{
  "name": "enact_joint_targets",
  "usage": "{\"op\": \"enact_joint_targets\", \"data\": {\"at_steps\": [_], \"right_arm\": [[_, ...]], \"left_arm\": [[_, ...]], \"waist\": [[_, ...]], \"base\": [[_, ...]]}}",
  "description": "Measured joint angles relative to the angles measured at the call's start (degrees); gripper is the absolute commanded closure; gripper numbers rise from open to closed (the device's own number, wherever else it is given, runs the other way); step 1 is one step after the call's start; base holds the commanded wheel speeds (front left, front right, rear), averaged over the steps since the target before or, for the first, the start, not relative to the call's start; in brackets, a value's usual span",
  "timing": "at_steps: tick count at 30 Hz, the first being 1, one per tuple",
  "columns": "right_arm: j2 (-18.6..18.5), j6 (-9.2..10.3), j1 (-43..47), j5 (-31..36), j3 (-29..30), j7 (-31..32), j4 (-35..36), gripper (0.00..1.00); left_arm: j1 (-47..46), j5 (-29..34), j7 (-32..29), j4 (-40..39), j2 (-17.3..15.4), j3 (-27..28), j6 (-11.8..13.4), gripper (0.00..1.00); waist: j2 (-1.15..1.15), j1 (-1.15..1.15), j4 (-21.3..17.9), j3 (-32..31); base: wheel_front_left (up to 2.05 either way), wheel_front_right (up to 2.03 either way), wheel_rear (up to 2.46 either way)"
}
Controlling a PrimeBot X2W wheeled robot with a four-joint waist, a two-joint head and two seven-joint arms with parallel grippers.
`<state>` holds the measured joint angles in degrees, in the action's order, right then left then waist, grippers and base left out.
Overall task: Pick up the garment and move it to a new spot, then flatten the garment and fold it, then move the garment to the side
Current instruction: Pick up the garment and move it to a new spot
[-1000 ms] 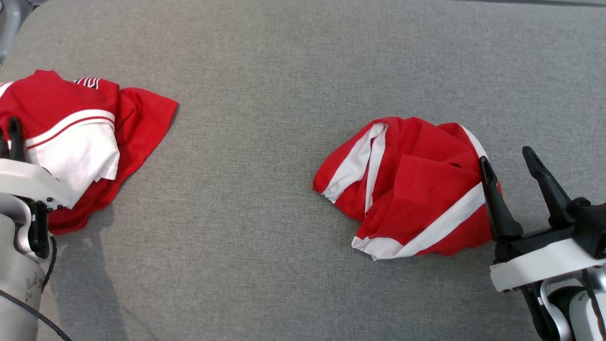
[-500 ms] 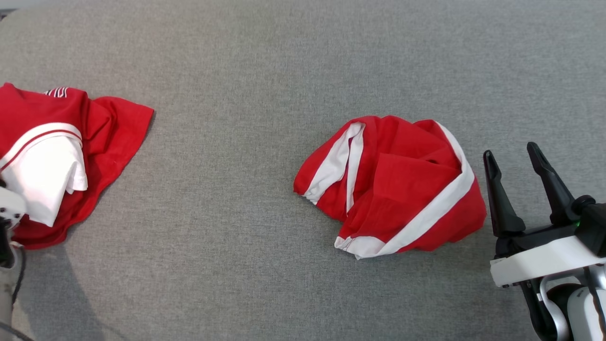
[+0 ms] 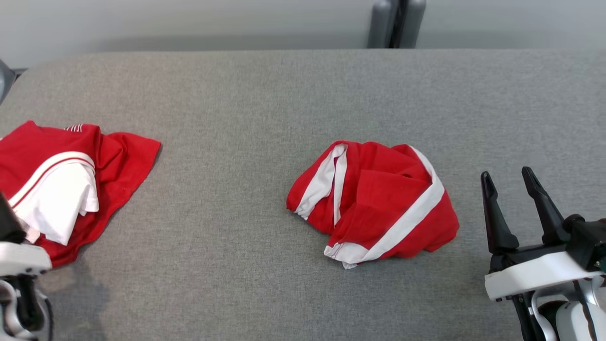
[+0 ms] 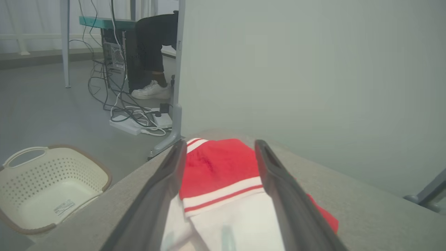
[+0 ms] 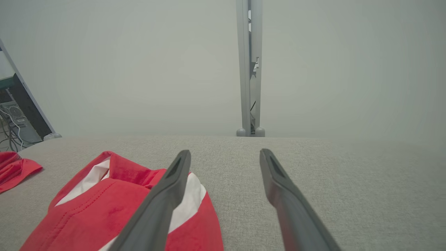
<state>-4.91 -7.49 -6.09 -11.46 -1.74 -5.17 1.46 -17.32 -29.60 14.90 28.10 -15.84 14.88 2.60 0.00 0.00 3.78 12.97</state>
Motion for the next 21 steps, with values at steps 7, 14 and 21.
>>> {"op": "enact_joint_targets", "data": {"at_steps": [7,14,21], "right_arm": [[0.49,0.00,1.36,0.47,1.05,-0.75,-1.32,0.00],[0.56,0.00,2.05,0.76,1.14,-0.93,-2.64,0.00],[0.05,0.00,2.94,0.75,-0.22,-0.98,-4.20,0.00]], "left_arm": [[10.19,5.46,-0.12,-17.20,5.73,-3.90,1.09,0.00],[15.80,9.55,-4.49,-28.48,7.64,-10.25,2.32,0.00],[19.26,12.04,-8.03,-32.21,7.25,-14.25,2.07,0.00]], "waist": [[0.00,0.00,-1.44,-3.06],[0.00,0.00,-3.45,-5.47],[0.00,0.00,-5.42,-7.97]], "base": [[0.00,0.00,0.00],[0.00,0.00,0.00],[0.00,0.00,0.00]]}}
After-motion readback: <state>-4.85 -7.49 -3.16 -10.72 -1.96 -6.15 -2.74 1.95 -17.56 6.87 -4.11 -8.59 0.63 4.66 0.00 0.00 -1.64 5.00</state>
